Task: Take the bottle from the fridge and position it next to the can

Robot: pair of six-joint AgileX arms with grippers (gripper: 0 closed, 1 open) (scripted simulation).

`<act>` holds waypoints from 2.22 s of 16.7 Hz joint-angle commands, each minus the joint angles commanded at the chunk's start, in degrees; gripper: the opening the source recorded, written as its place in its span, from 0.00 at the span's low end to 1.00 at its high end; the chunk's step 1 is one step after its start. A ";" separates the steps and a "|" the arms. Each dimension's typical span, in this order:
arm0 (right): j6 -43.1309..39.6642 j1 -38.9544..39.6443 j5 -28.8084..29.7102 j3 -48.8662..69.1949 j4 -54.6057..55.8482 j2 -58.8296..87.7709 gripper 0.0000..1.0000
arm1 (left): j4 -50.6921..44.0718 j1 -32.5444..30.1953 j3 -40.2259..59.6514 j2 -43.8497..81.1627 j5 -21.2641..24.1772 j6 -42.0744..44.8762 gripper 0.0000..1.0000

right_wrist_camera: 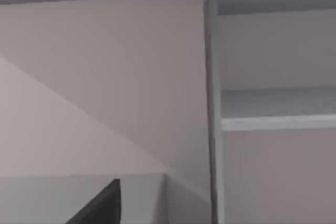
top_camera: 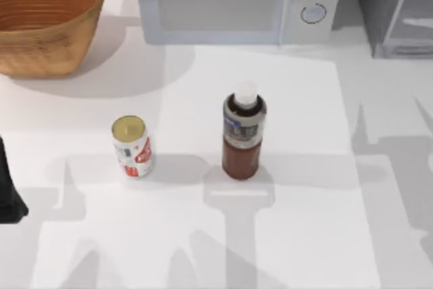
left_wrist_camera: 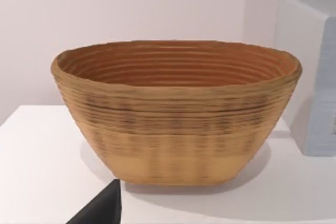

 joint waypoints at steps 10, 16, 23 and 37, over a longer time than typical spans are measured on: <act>0.83 -20.02 -17.11 -20.49 -30.58 -36.17 1.00 | 0.00 0.00 0.00 0.00 0.00 0.00 1.00; 0.83 -20.12 -17.22 -20.65 -30.95 -36.40 1.00 | 0.00 0.00 0.00 0.00 0.00 0.00 1.00; 0.59 -20.38 -17.07 -11.39 -48.10 -47.59 1.00 | 0.00 0.00 0.00 0.00 0.00 0.00 1.00; 0.21 -20.45 -17.35 15.57 -111.95 -80.62 1.00 | 0.00 0.00 0.00 0.00 0.00 0.00 1.00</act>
